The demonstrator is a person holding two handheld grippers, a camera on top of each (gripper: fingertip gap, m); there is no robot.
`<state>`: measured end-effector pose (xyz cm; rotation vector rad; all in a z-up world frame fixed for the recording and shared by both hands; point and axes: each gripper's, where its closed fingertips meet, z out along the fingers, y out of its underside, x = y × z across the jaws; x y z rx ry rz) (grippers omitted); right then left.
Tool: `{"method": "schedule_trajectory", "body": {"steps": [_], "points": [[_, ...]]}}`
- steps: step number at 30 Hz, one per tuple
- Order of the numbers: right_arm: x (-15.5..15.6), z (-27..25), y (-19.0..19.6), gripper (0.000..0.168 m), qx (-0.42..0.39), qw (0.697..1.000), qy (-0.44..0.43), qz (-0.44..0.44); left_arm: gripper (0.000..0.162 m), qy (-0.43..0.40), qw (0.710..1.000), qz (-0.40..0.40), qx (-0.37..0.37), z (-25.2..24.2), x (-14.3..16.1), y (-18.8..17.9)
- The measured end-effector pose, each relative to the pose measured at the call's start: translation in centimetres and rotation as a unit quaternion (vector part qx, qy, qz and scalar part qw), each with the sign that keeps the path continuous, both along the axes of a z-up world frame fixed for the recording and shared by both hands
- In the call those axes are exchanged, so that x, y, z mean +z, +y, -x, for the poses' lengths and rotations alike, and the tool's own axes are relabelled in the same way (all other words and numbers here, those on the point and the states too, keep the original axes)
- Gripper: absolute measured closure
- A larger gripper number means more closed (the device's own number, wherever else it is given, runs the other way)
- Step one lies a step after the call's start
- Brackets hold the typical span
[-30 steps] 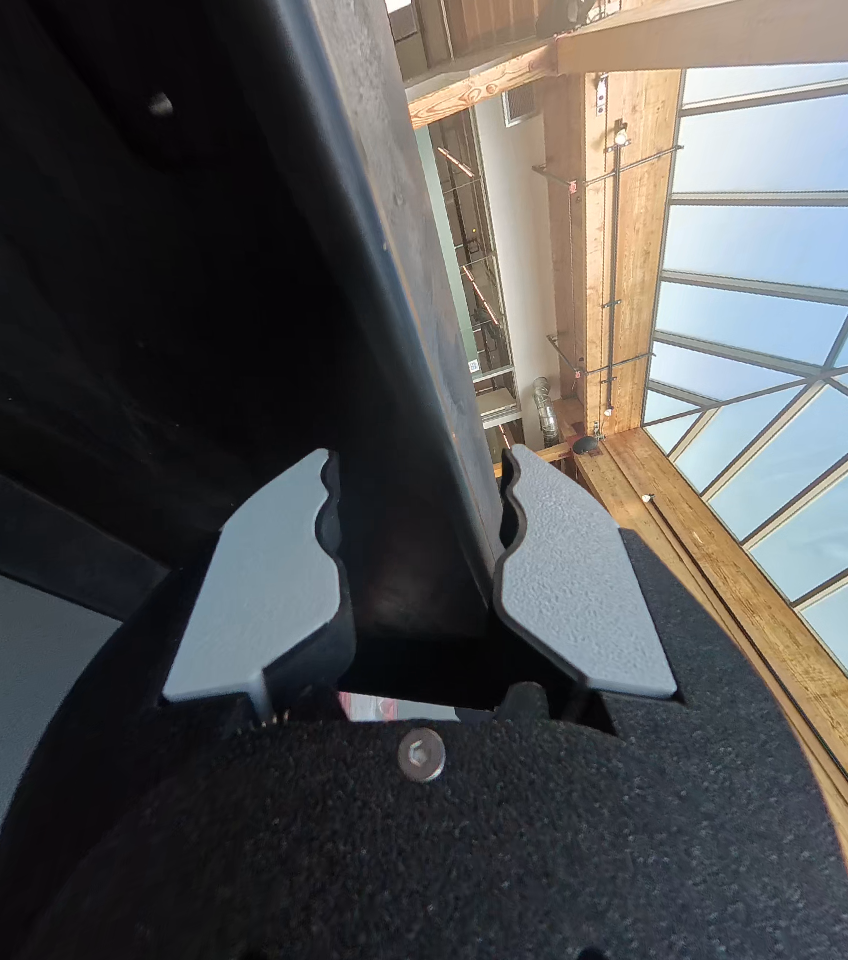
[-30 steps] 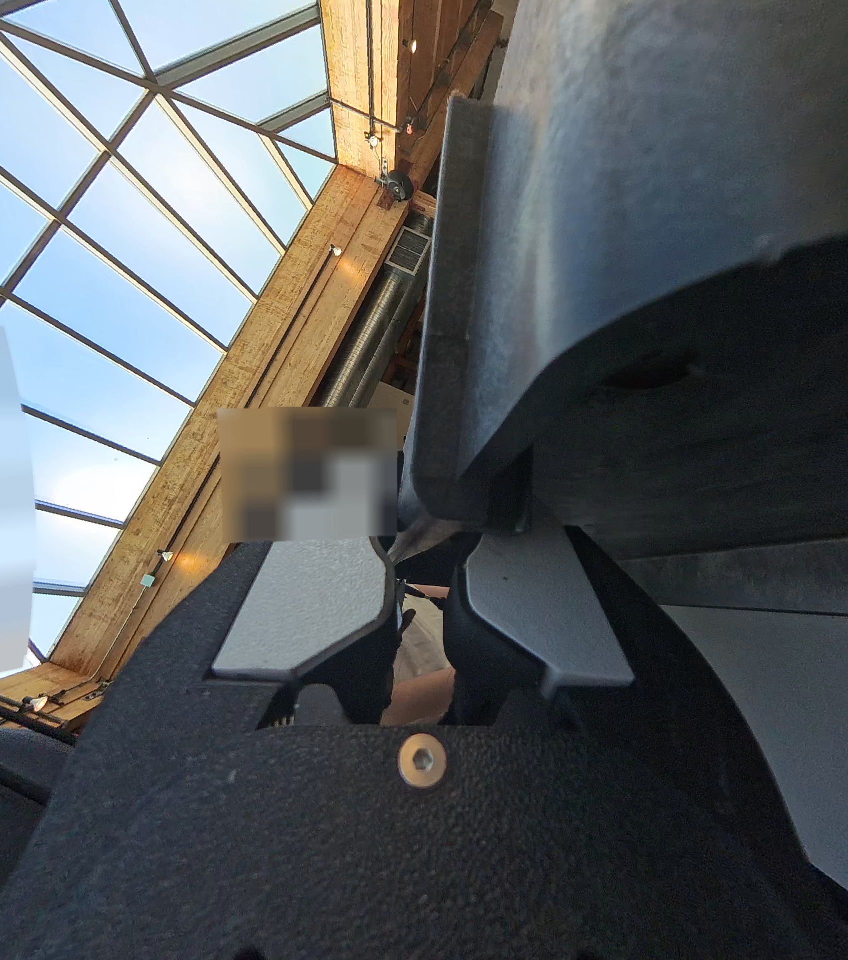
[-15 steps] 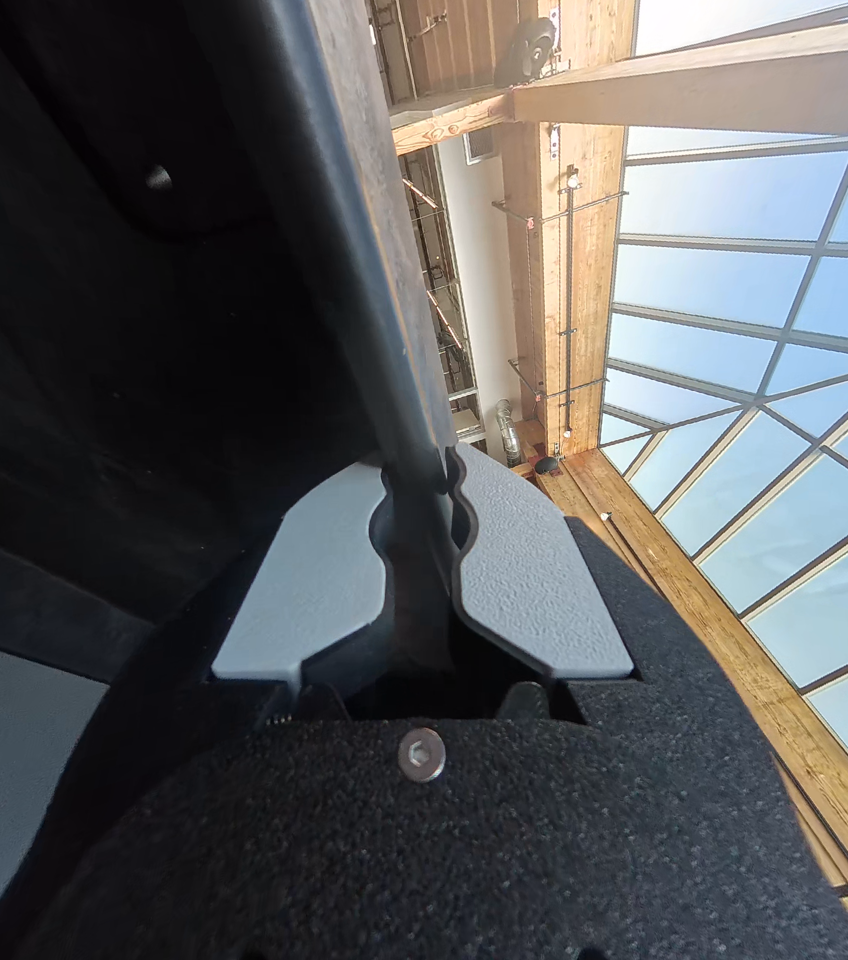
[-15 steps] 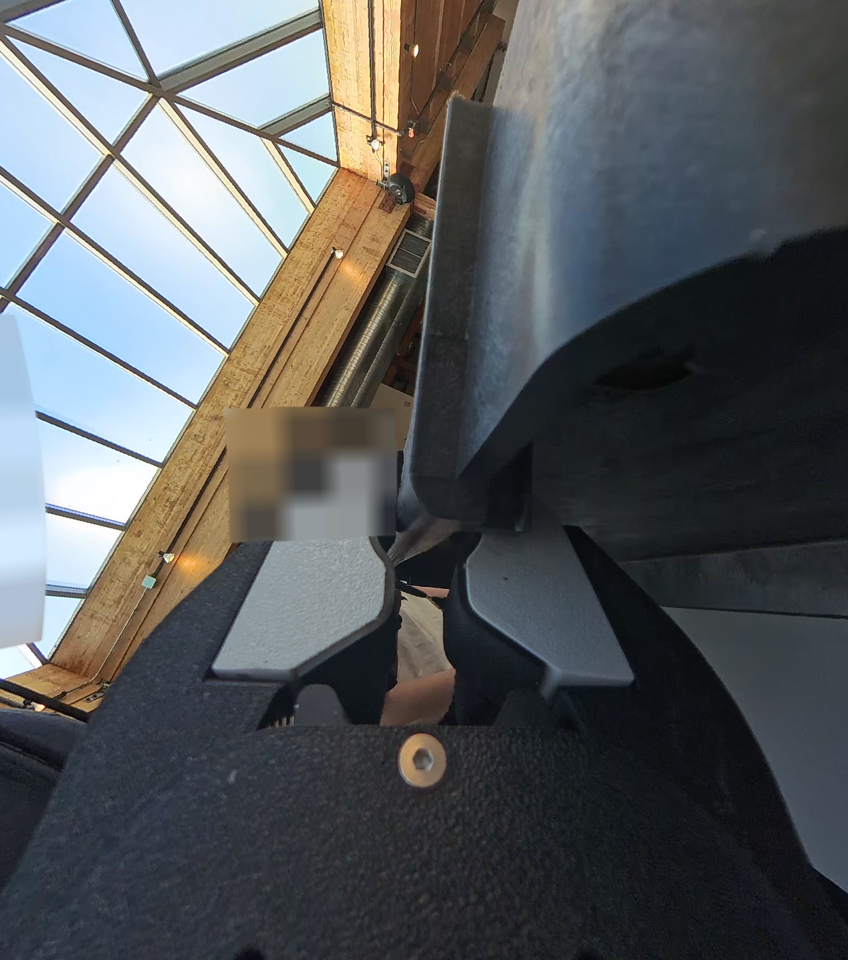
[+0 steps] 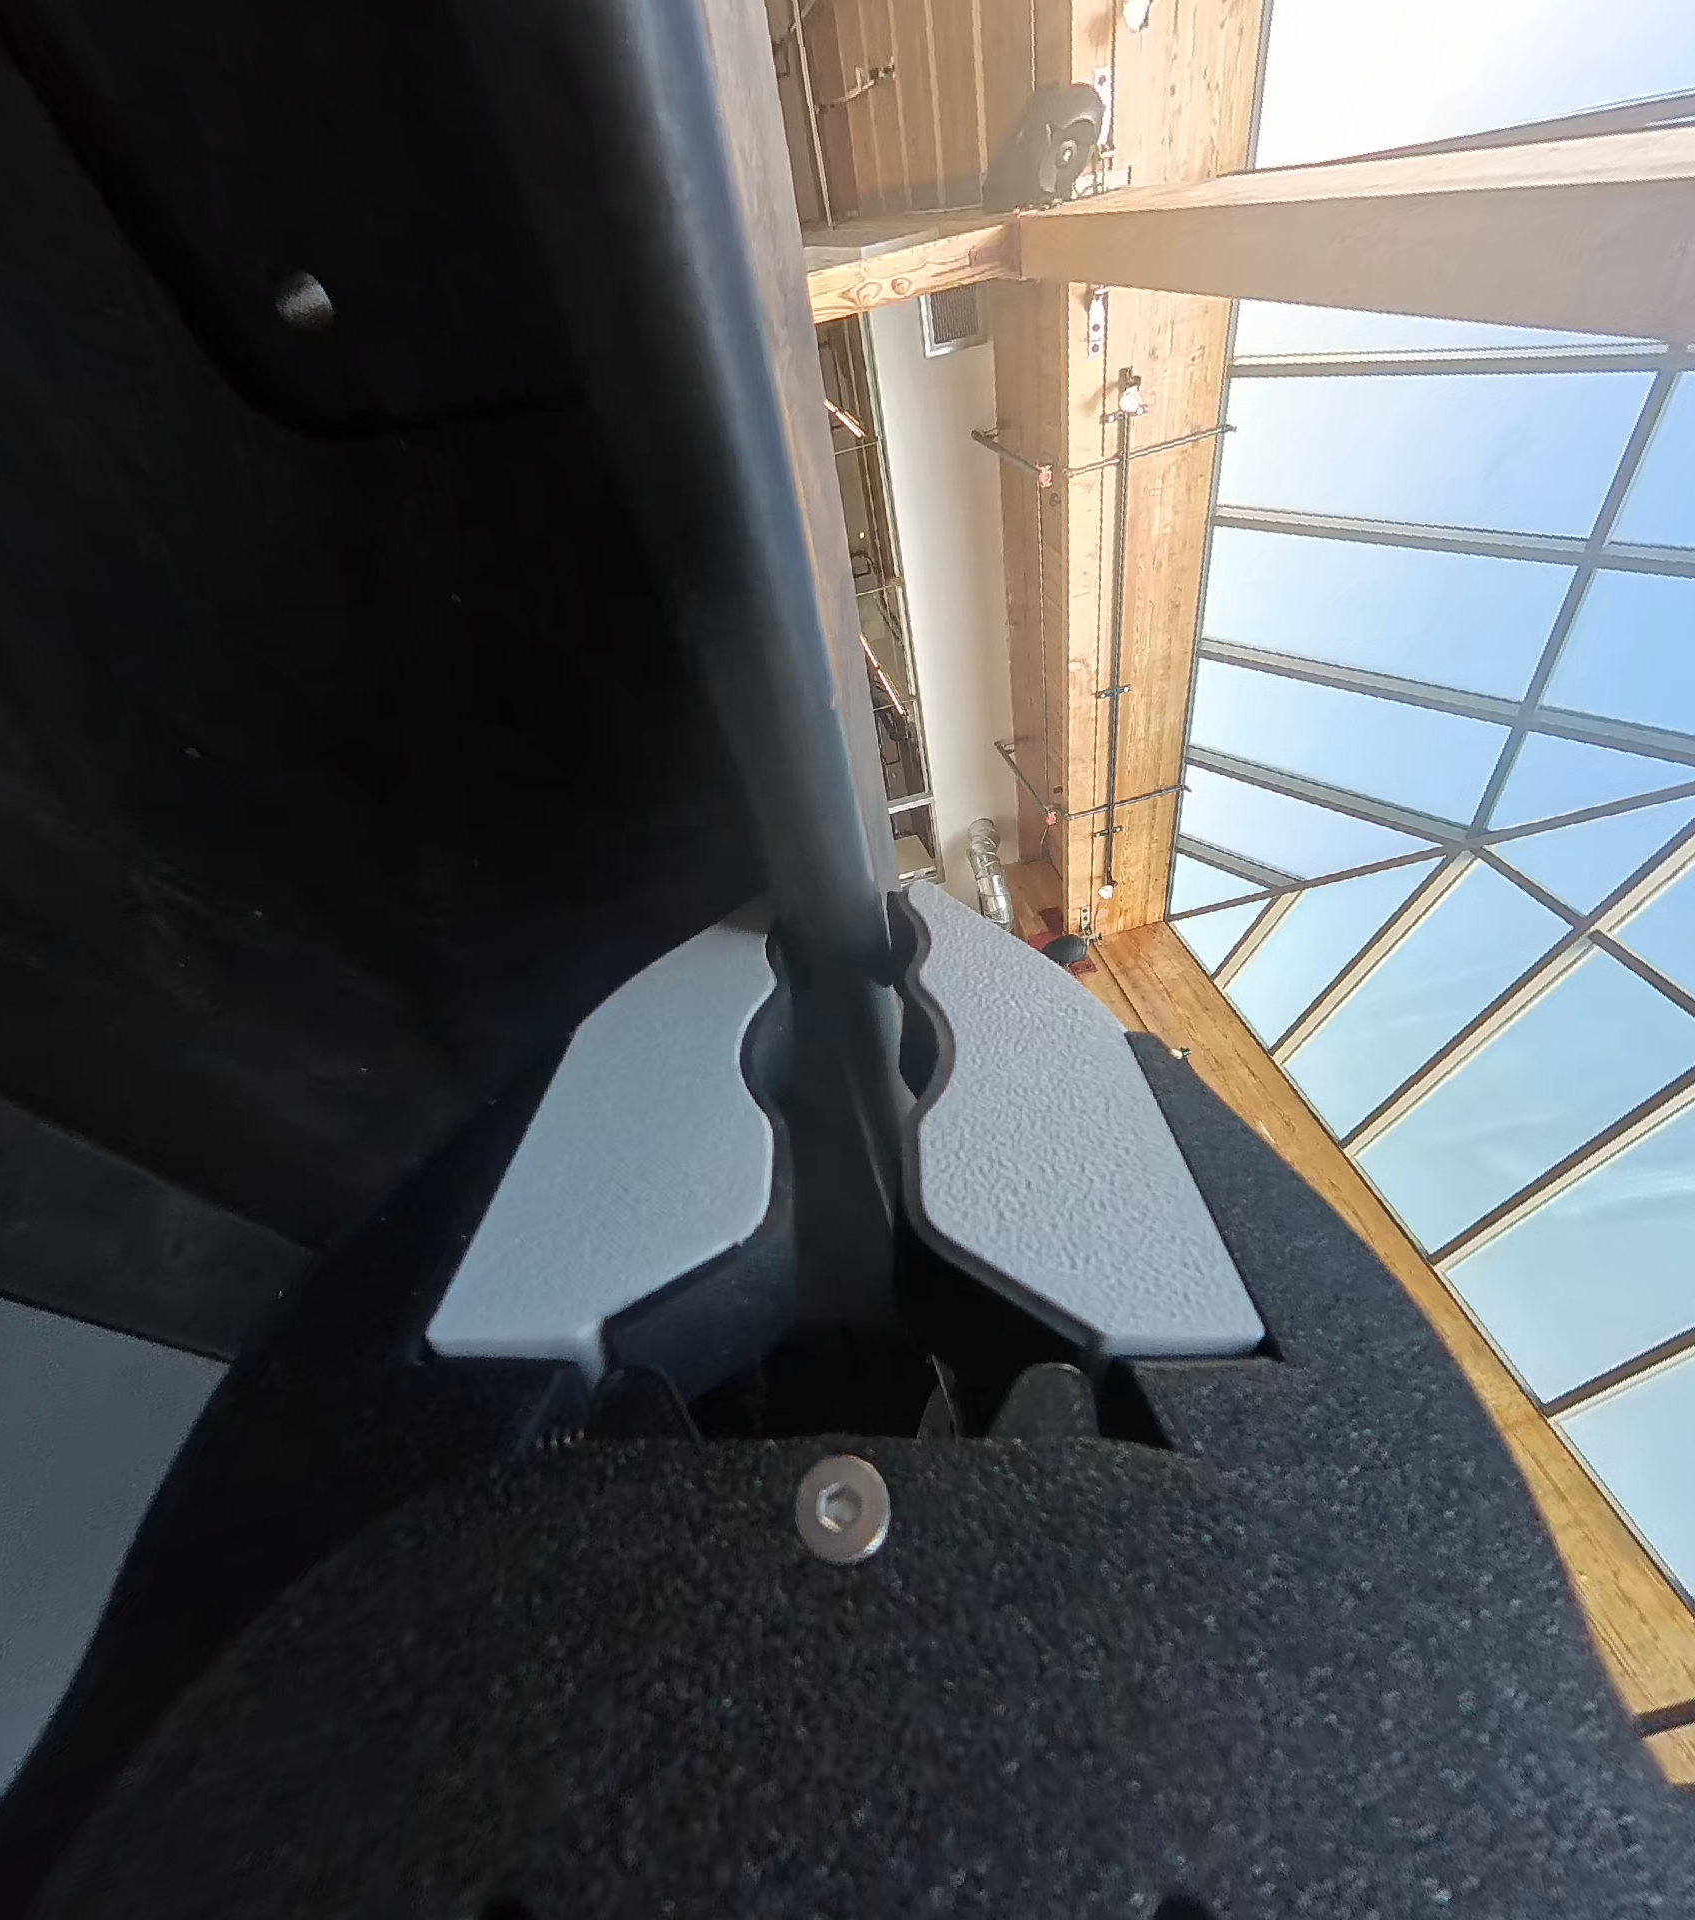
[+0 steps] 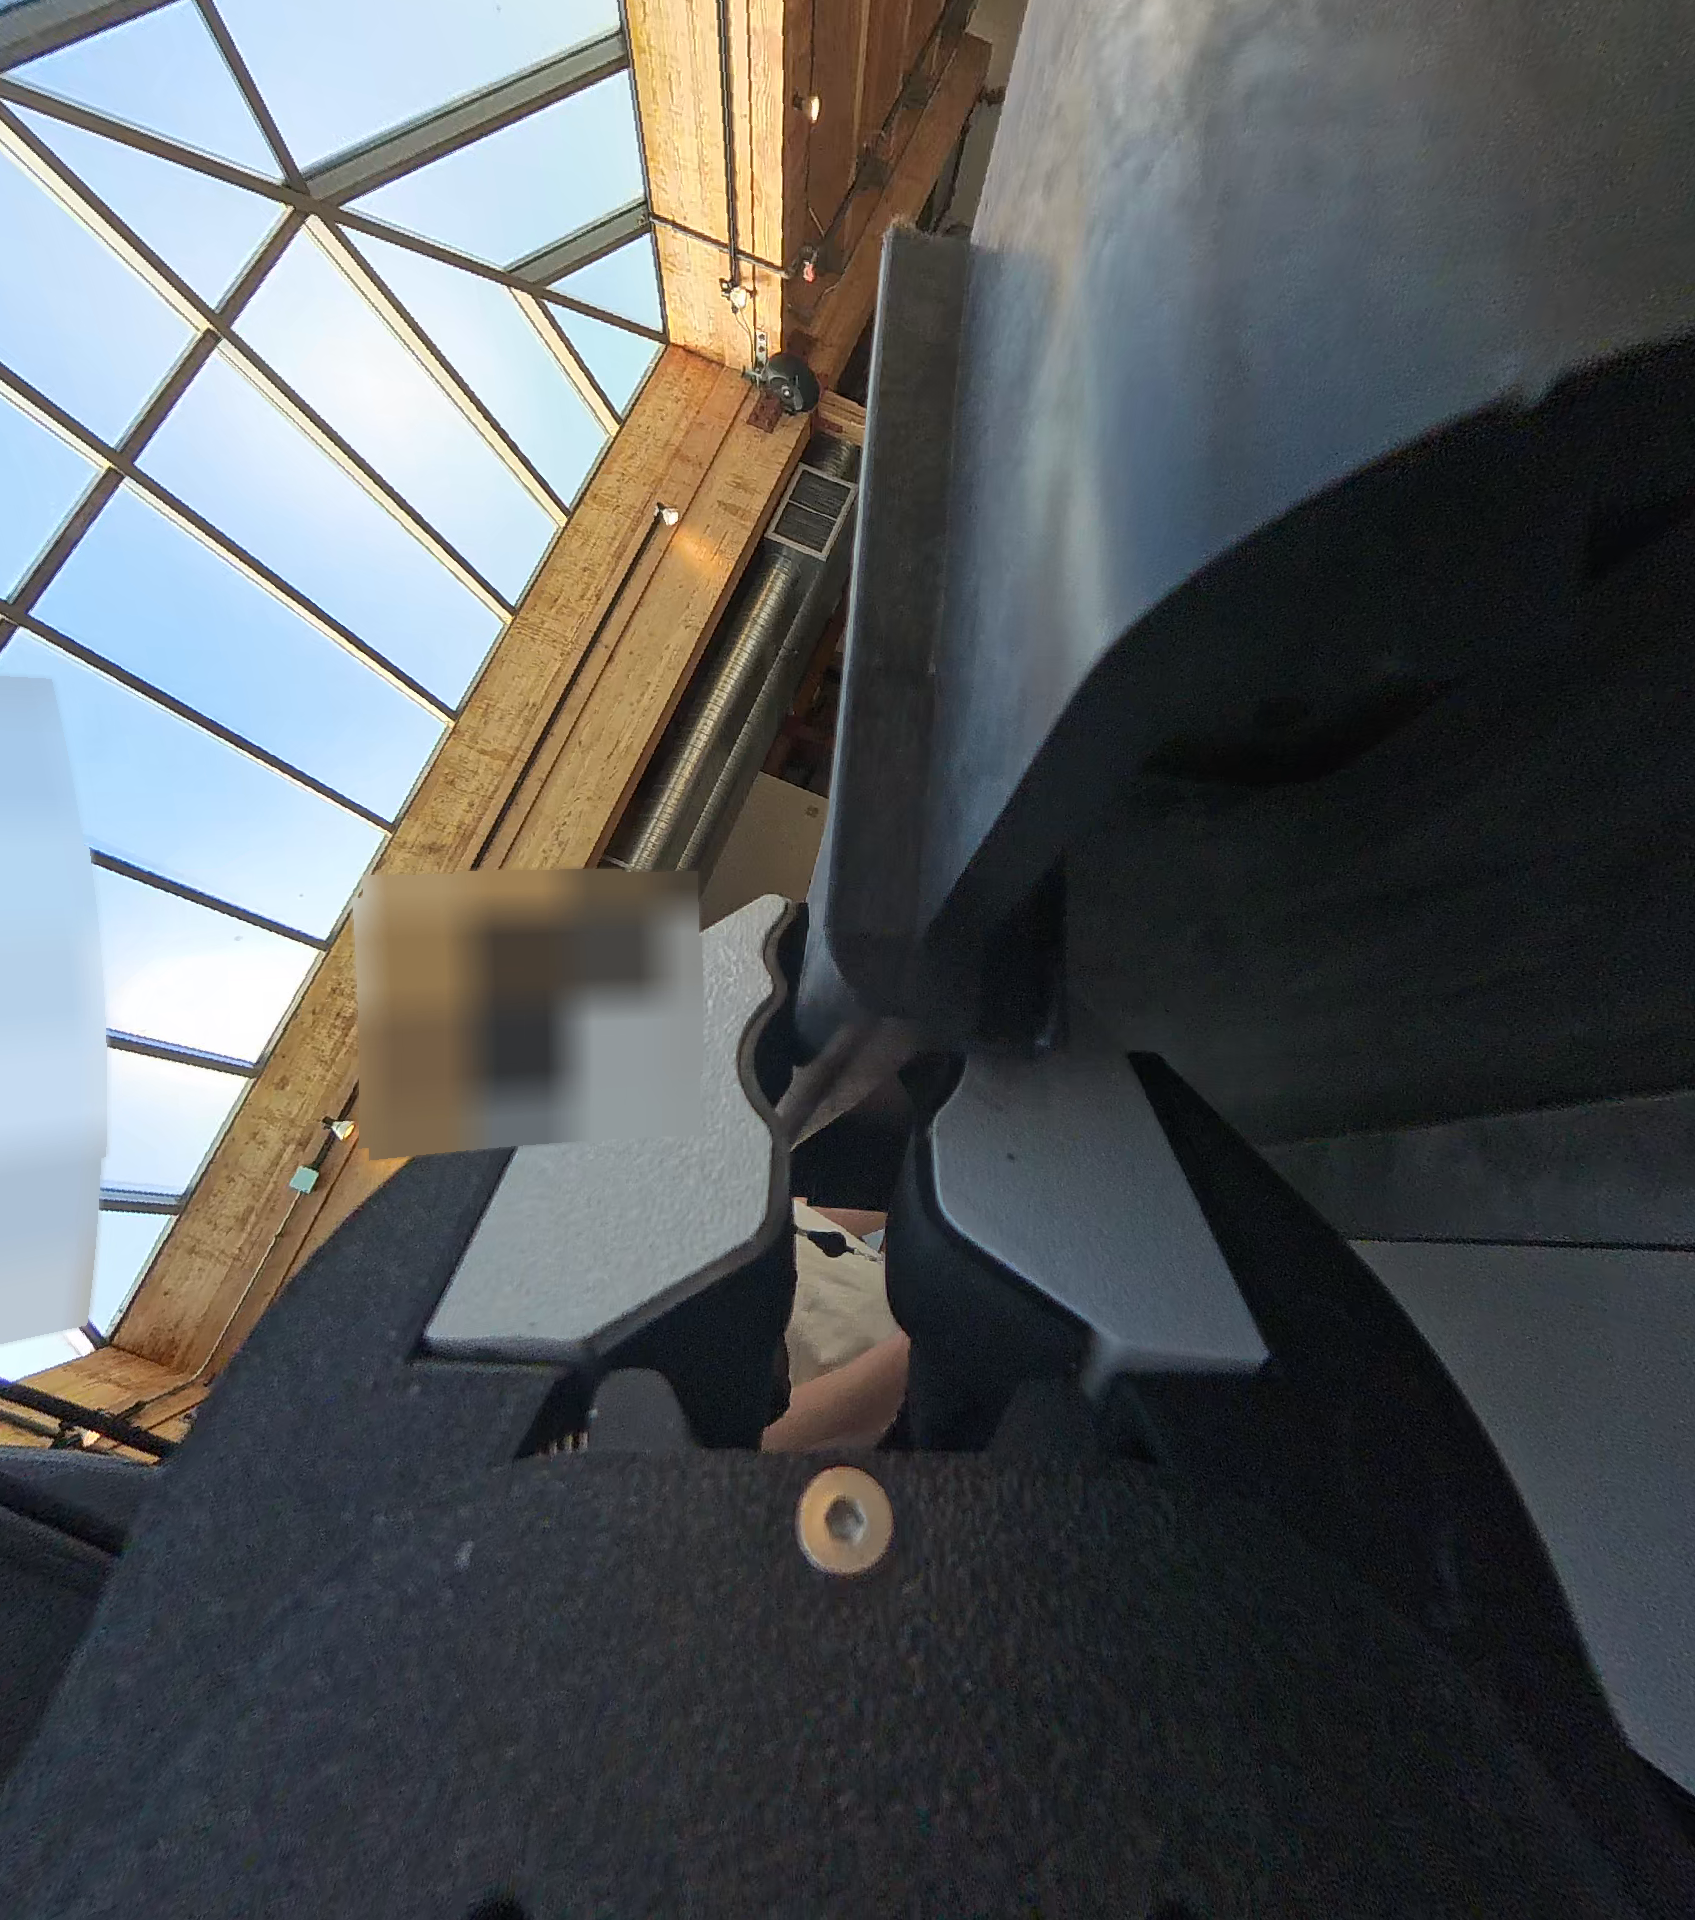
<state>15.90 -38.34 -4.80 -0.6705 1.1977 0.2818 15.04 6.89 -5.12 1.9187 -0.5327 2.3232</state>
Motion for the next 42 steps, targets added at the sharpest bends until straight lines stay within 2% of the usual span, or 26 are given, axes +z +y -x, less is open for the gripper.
{"method": "schedule_trajectory", "body": {"steps": [16,26,42], "points": [[0.4,-5.2,-1.7,0.151,0.015,1.0,-0.01,0.022,0.147,-0.025,0.999,-0.005,0.024,4.3,0.7,-2.7],[0.7,-9.5,-2.3,0.149,0.043,0.999,-0.015,0.03,0.147,-0.031,0.999,-0.014,0.039,8.5,1.0,-5.9],[0.8,-15.2,-1.3,0.148,0.095,0.994,-0.026,0.039,0.148,-0.025,0.995,-0.008,0.097,14.2,1.2,-11.4]]}}
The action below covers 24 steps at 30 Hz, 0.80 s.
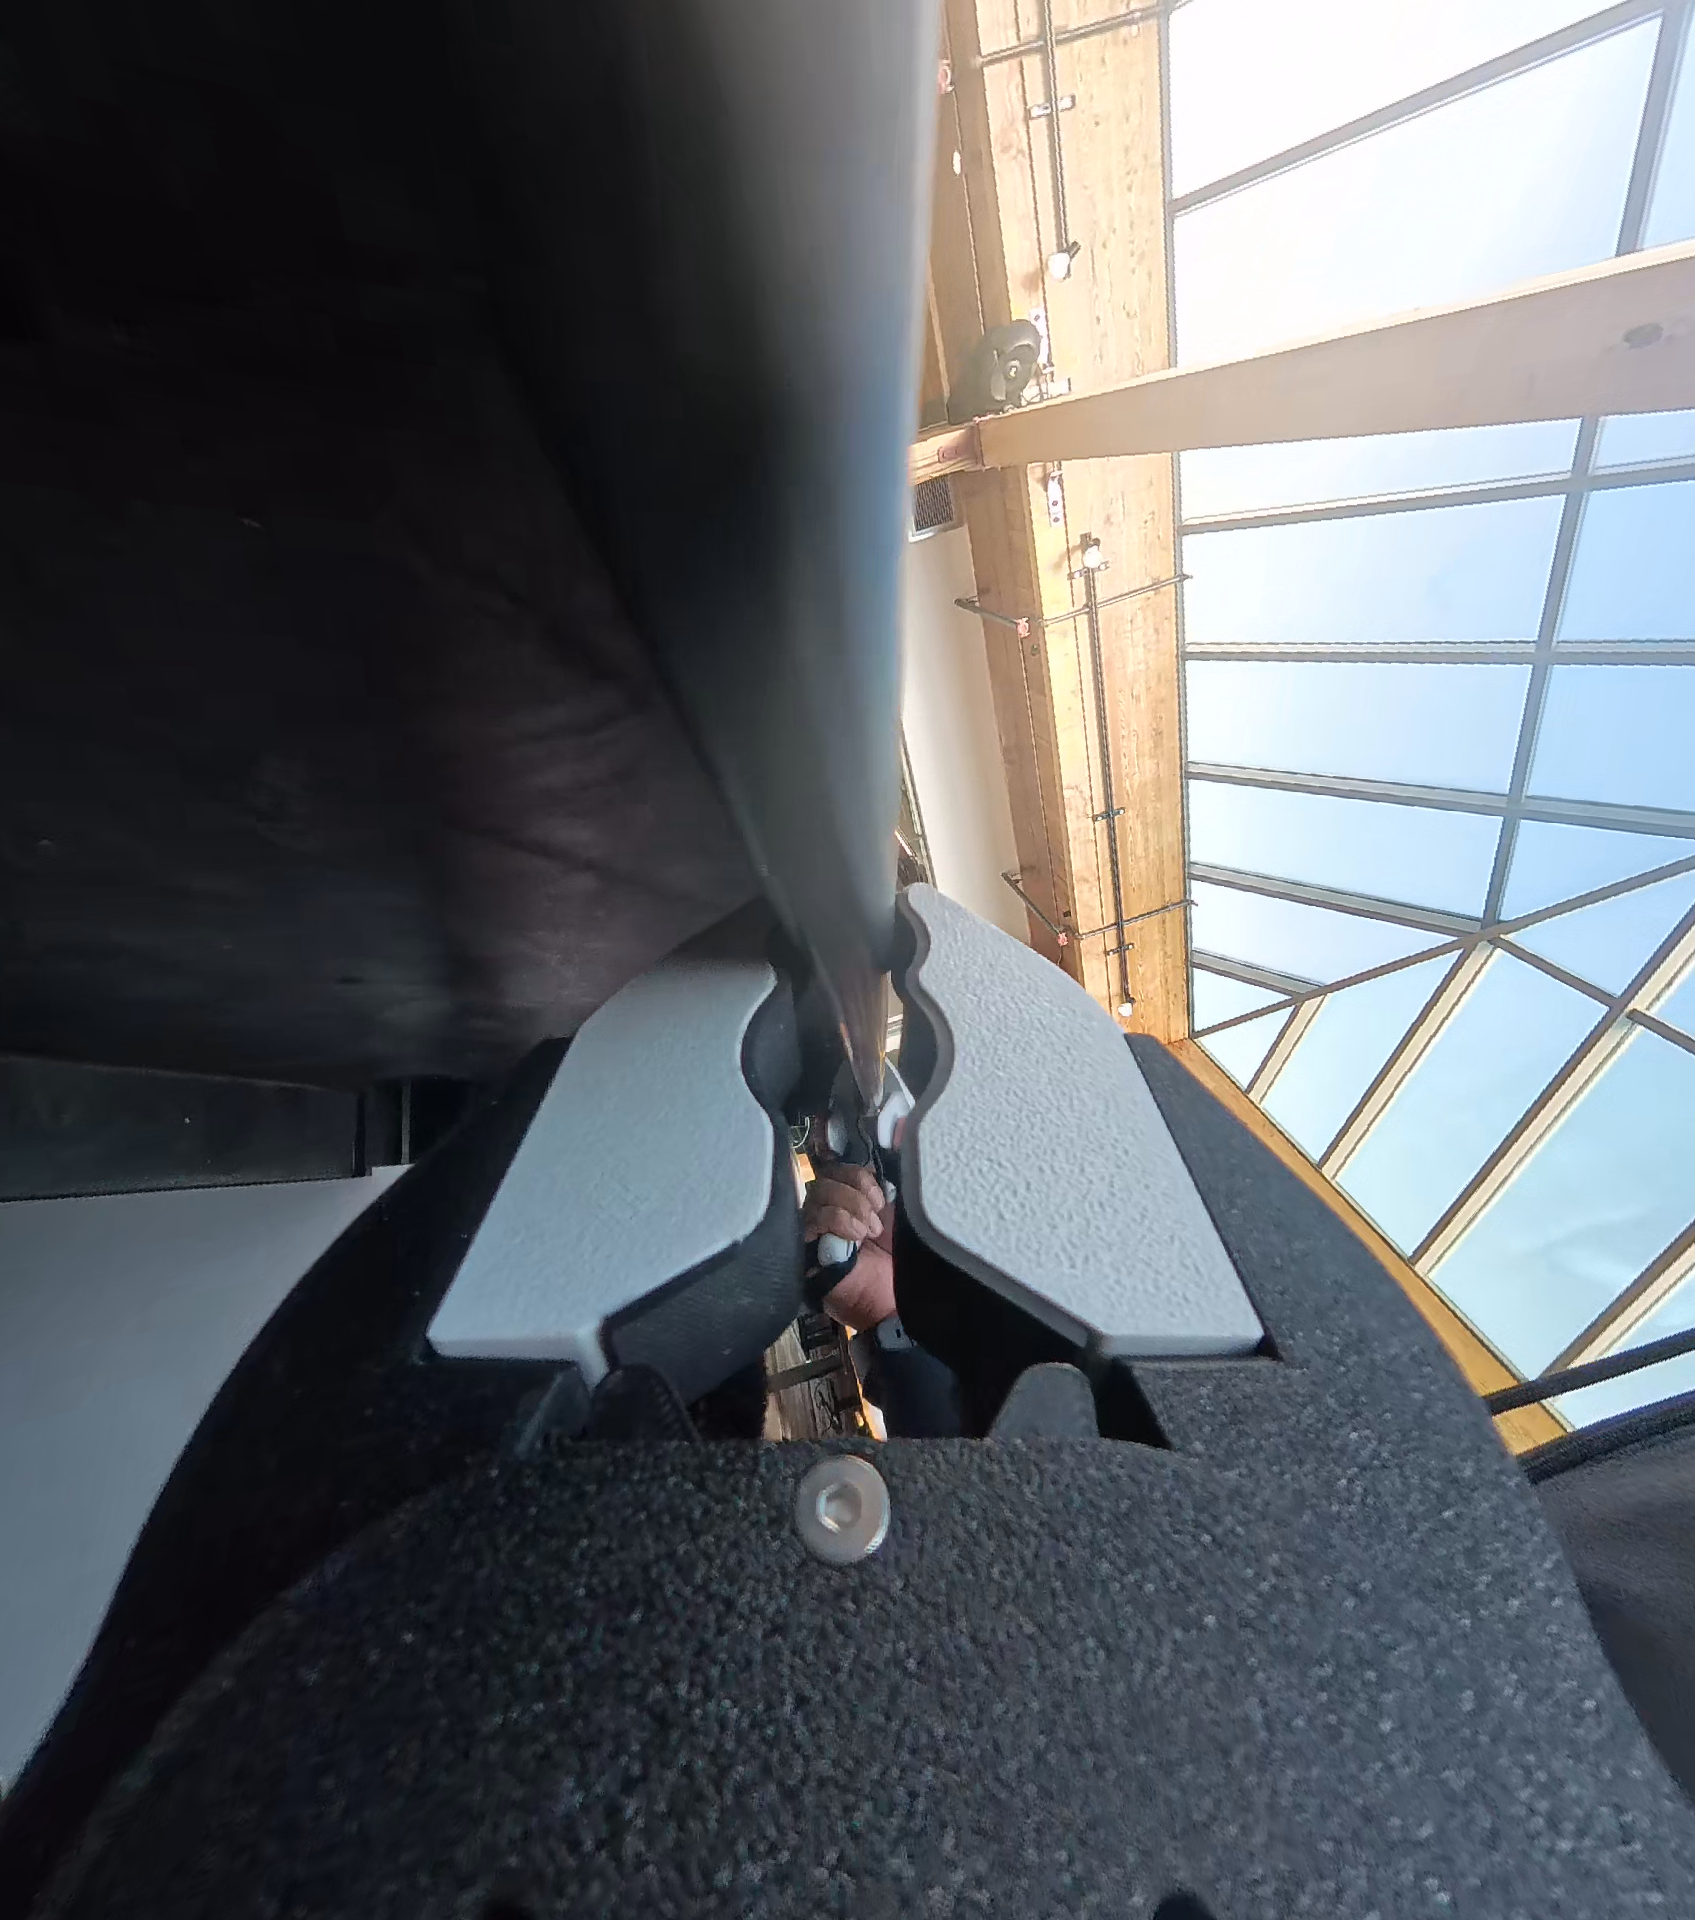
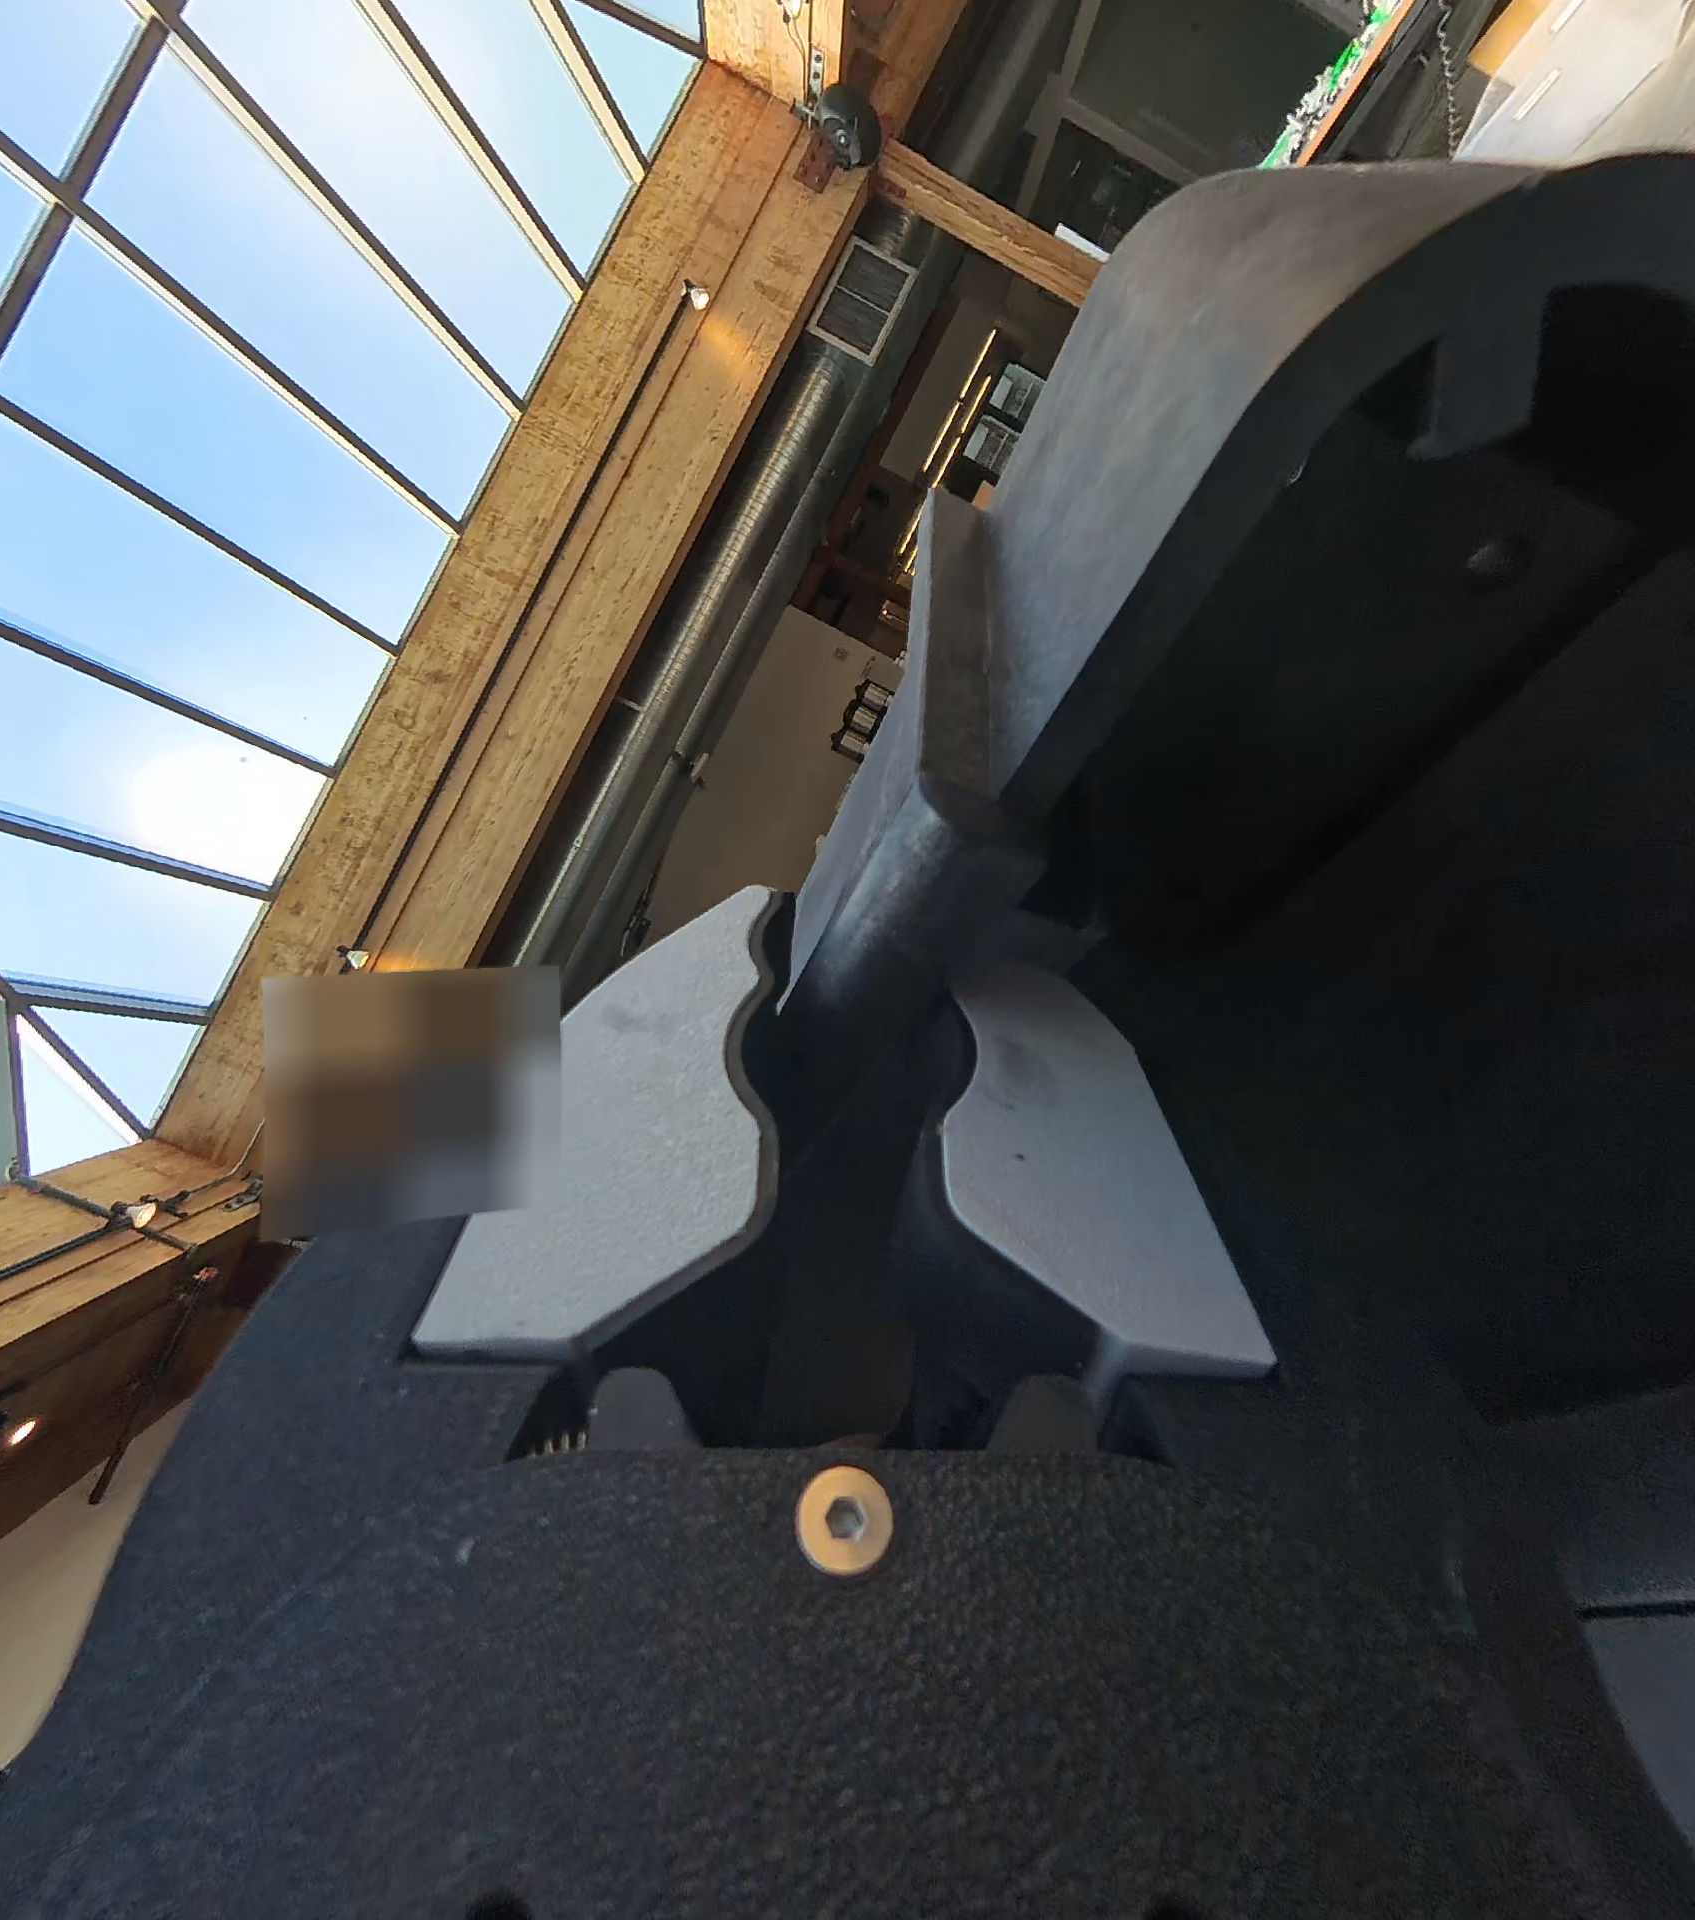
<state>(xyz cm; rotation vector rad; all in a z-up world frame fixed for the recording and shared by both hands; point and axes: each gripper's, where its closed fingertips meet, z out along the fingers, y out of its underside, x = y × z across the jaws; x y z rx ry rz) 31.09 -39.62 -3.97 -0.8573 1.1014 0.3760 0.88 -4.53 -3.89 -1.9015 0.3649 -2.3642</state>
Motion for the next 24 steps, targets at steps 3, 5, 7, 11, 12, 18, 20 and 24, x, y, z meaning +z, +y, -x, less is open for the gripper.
{"method": "schedule_trajectory", "body": {"steps": [3,5,7,11,12,18,20,24], "points": [[0.0,-0.8,0.3,0.148,0.009,1.0,0.001,0.0,0.148,0.003,1.0,0.0,0.002,0.9,0.0,-1.1],[0.0,-1.3,0.5,0.148,0.017,1.0,0.001,0.0,0.148,0.005,1.0,0.0,0.003,1.3,0.0,-1.7],[0.0,-1.7,0.8,0.147,0.023,1.0,0.001,0.0,0.147,0.009,1.0,0.0,0.003,1.8,0.0,-2.4],[0.1,-2.5,1.3,0.147,0.034,0.999,0.002,0.001,0.148,0.011,1.0,0.003,0.018,2.4,0.1,-3.3],[0.1,-2.7,1.4,0.147,0.037,0.999,0.002,0.001,0.148,0.009,1.0,0.003,0.021,2.5,0.1,-3.4],[0.1,-3.0,1.8,0.147,0.045,0.999,-0.001,0.009,0.147,0.002,0.999,0.01,0.033,2.2,0.2,-3.0],[0.1,-3.2,2.1,0.147,0.046,0.999,-0.003,0.012,0.148,0.001,0.999,0.014,0.04,2.0,0.3,-2.8],[0.2,-3.6,2.5,0.146,0.048,0.999,-0.004,0.018,0.147,0.003,0.999,0.015,0.04,1.6,0.3,-2.3]]}}
